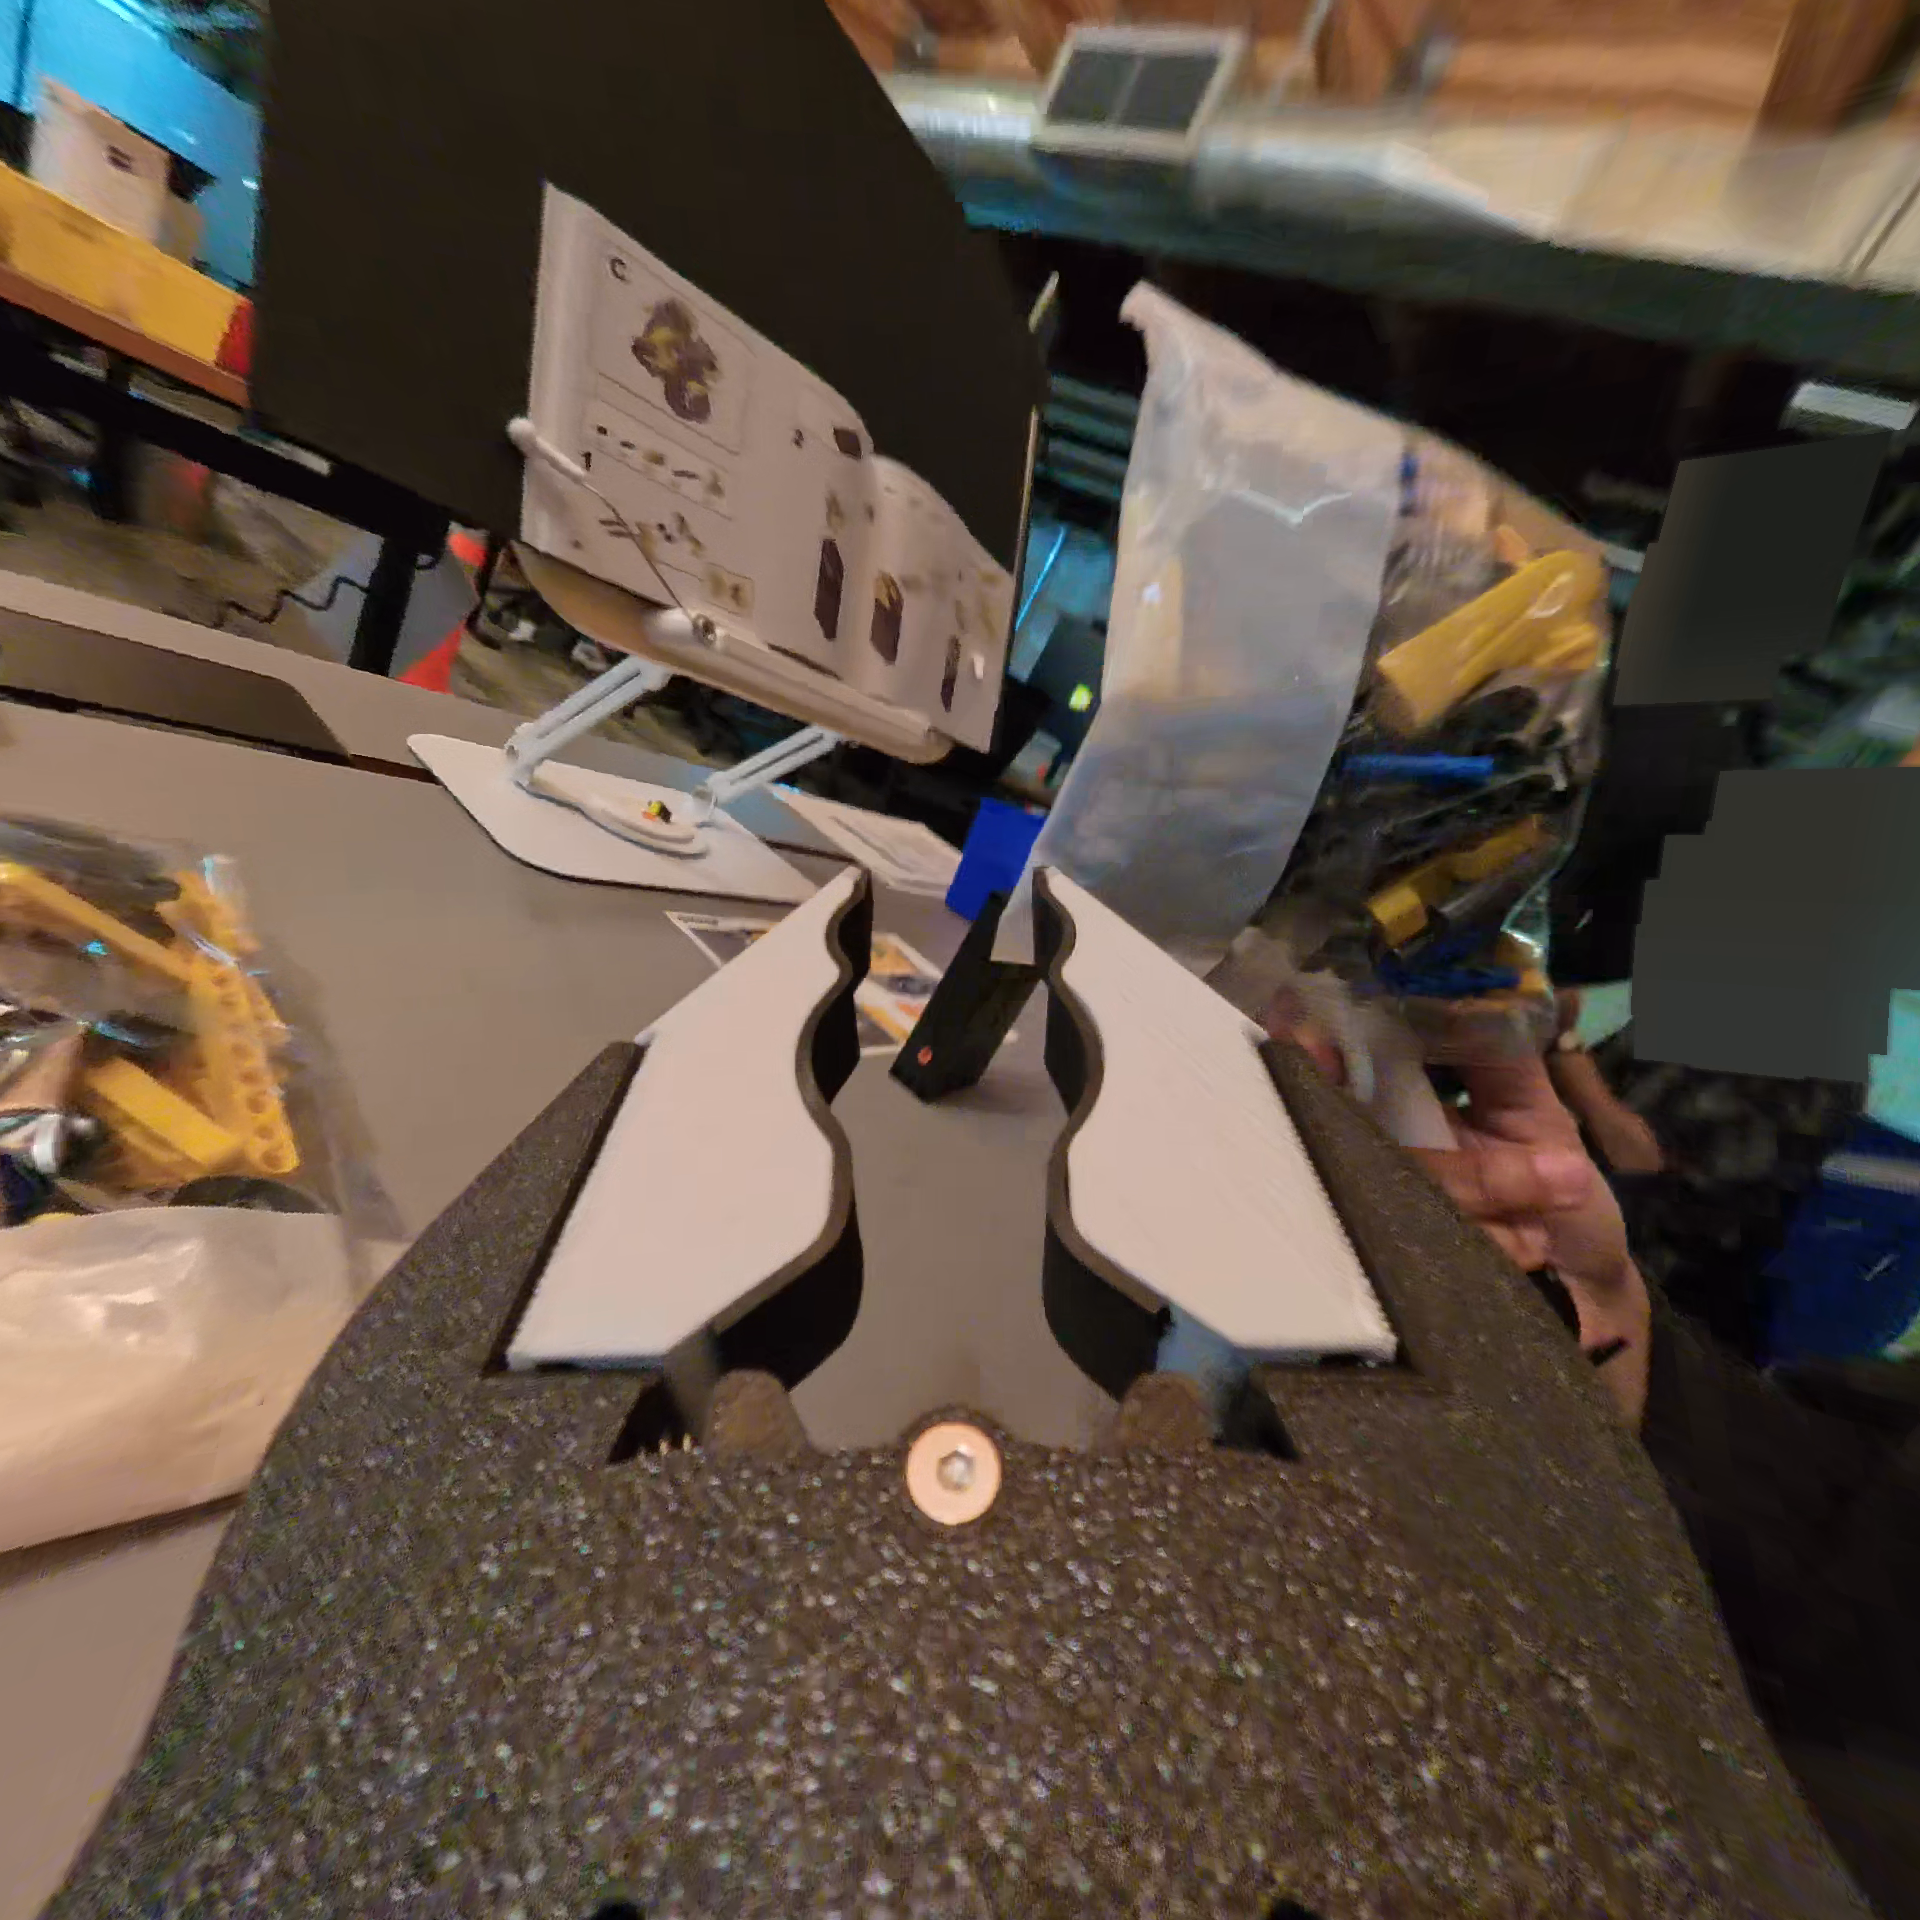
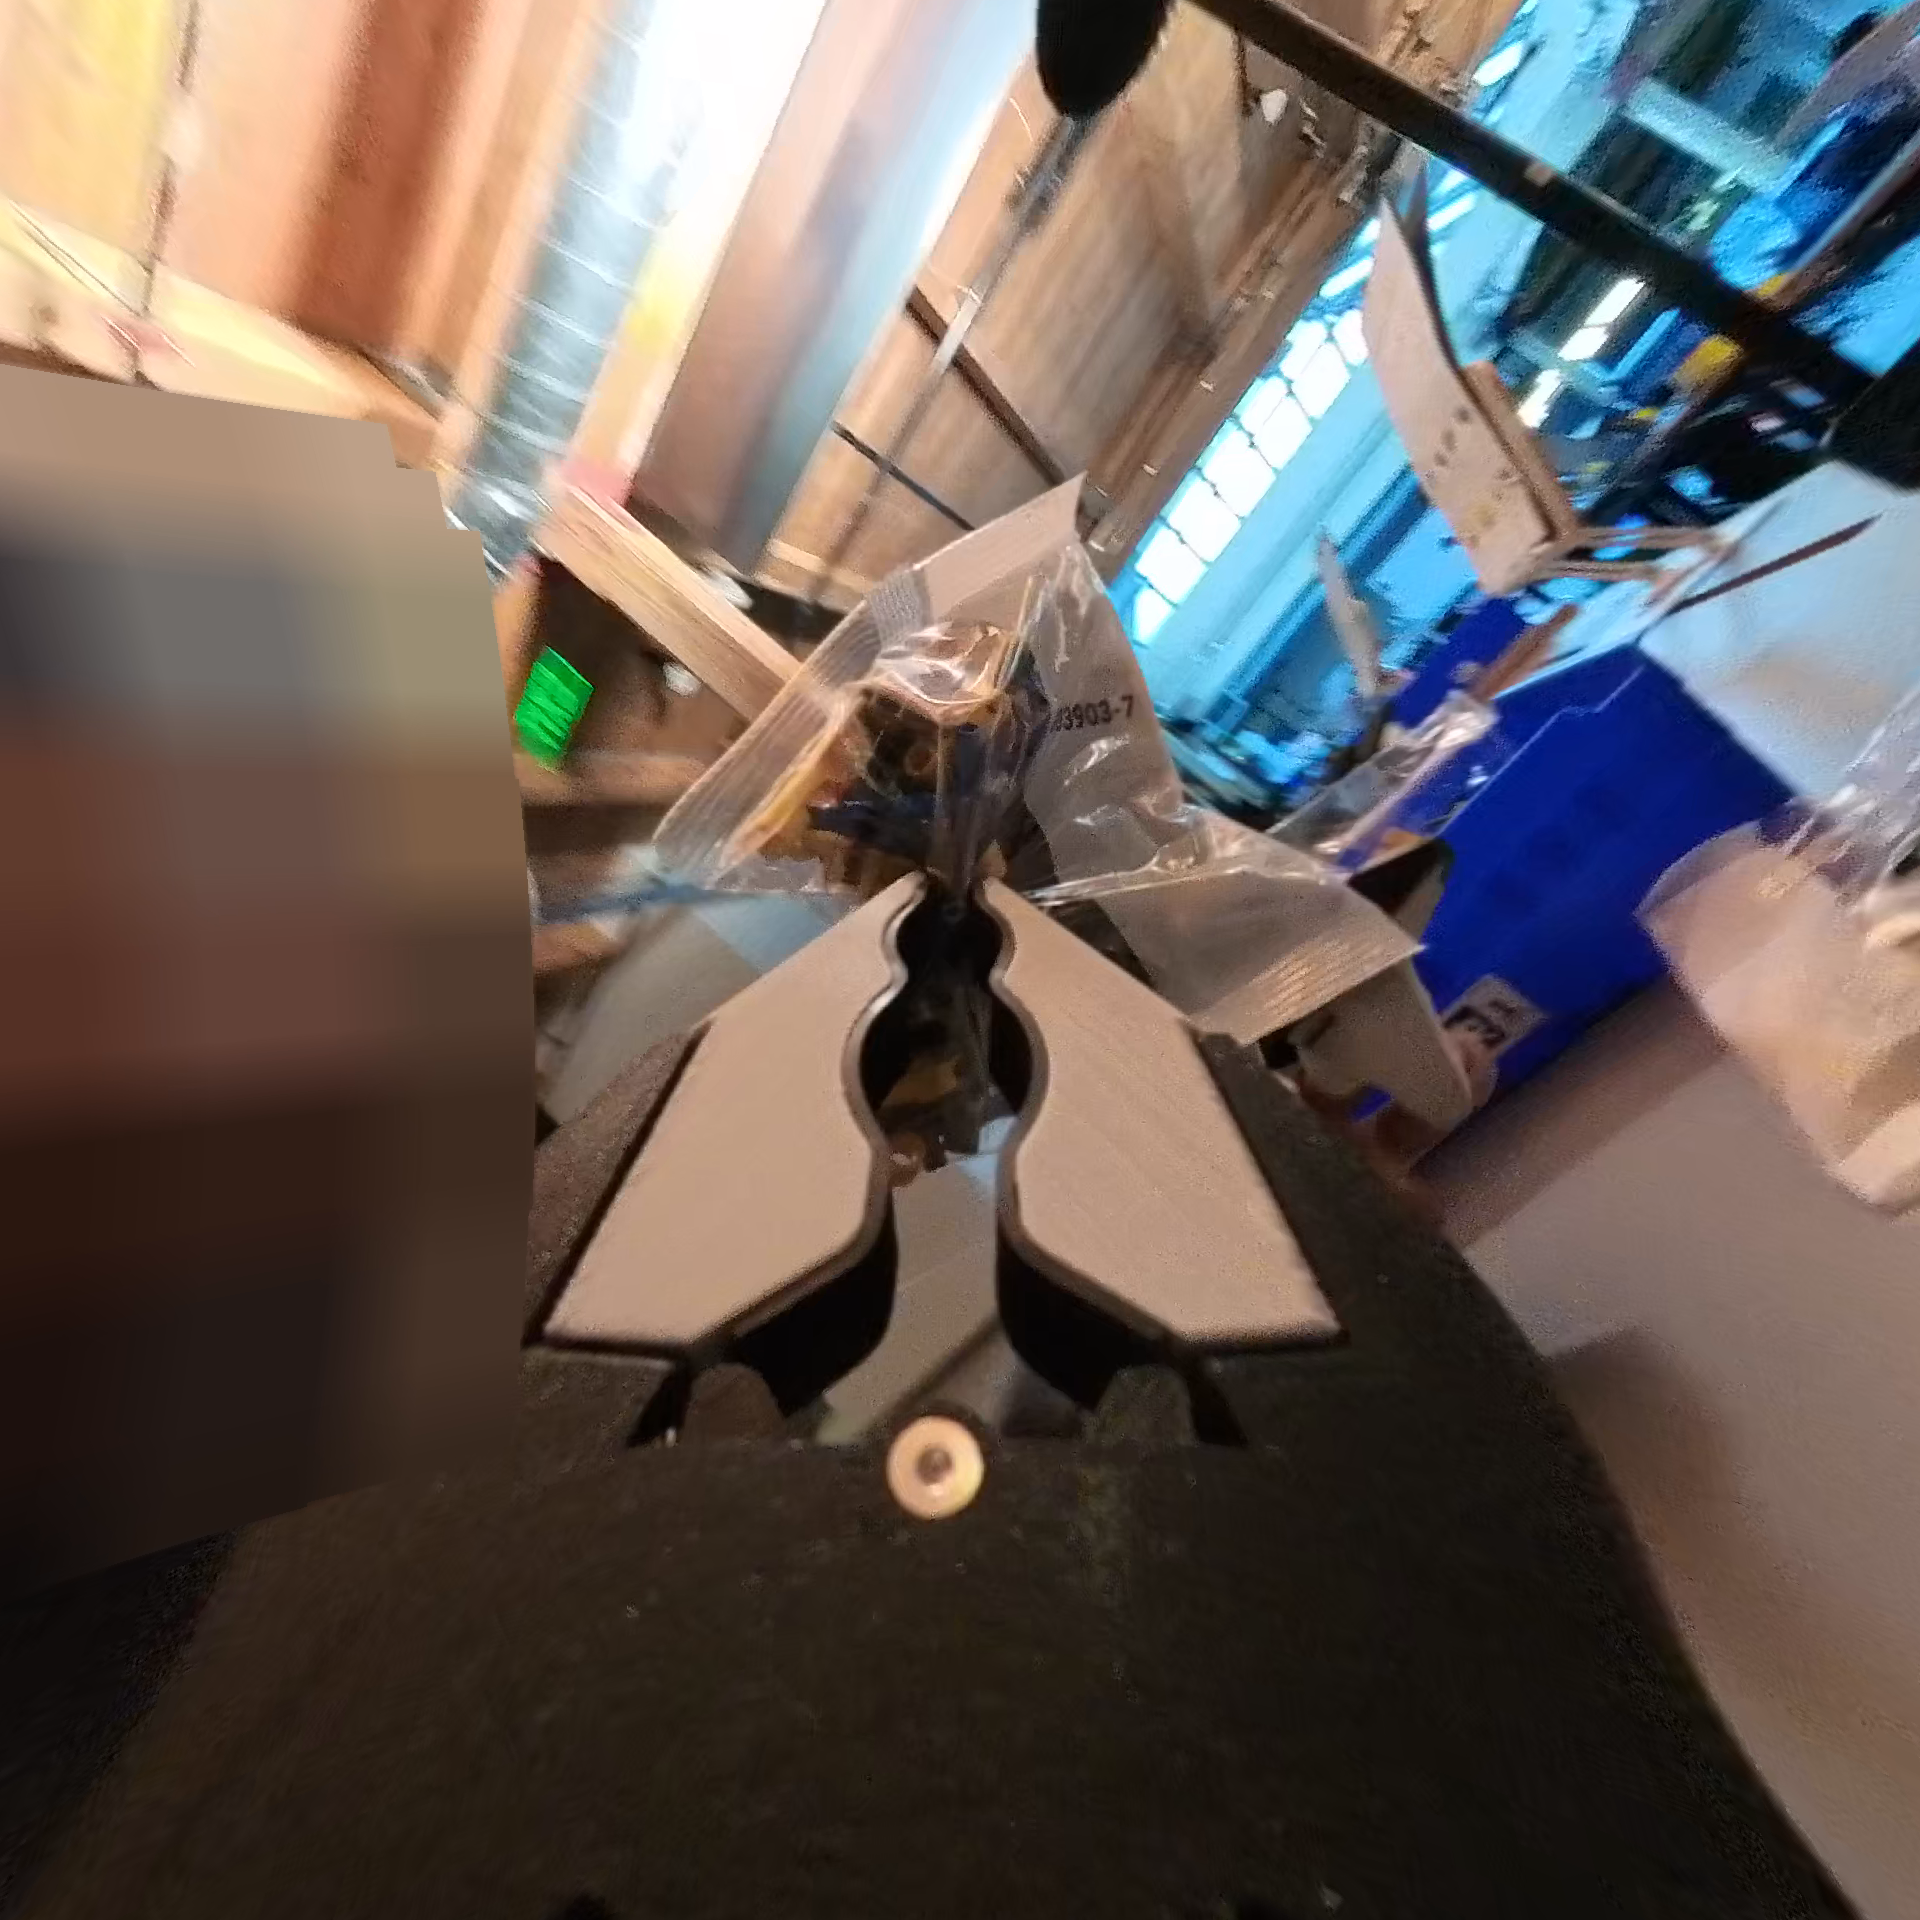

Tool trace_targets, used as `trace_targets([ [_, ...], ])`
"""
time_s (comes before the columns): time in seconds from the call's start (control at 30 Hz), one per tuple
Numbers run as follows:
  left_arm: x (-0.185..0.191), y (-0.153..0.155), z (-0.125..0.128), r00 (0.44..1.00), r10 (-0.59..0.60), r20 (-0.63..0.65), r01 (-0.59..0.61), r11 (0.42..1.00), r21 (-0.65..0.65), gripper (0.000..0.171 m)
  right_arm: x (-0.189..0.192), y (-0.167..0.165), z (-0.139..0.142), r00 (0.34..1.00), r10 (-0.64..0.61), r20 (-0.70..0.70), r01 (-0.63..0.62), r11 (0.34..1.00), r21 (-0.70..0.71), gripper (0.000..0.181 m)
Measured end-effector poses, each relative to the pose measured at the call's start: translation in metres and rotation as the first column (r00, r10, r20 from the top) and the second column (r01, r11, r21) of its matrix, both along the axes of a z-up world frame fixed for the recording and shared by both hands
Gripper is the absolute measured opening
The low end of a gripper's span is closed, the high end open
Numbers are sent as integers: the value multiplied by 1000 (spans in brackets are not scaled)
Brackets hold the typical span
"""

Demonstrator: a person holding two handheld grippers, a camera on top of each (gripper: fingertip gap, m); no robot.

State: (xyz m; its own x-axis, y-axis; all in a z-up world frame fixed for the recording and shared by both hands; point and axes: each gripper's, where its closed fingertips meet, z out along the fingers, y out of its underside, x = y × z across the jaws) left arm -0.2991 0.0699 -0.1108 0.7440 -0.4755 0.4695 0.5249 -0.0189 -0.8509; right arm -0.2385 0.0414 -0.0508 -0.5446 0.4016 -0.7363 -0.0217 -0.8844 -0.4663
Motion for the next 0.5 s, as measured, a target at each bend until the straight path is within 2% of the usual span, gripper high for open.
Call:
trace_targets([
  [0.07,2,6,2,999,21,41,-21,1000,0,29,-17,-9,15,996,-55,72,44,988,151,5],
  [0.17,12,14,-8,994,47,-101,-53,997,-52,29,-38,-21,42,989,-114,97,73,933,352,4],
  [0.3,0,11,-6,945,212,-250,-222,975,-13,29,-78,-16,68,974,-192,122,96,833,544,5],
  [0.4,-12,3,-2,935,263,-237,-268,963,14,29,-127,-17,68,960,-172,220,-13,761,649,5],
  [0.5,-27,-6,3,942,301,-150,-301,953,28,29,-182,-31,55,934,-99,342,-181,696,695,5],
])
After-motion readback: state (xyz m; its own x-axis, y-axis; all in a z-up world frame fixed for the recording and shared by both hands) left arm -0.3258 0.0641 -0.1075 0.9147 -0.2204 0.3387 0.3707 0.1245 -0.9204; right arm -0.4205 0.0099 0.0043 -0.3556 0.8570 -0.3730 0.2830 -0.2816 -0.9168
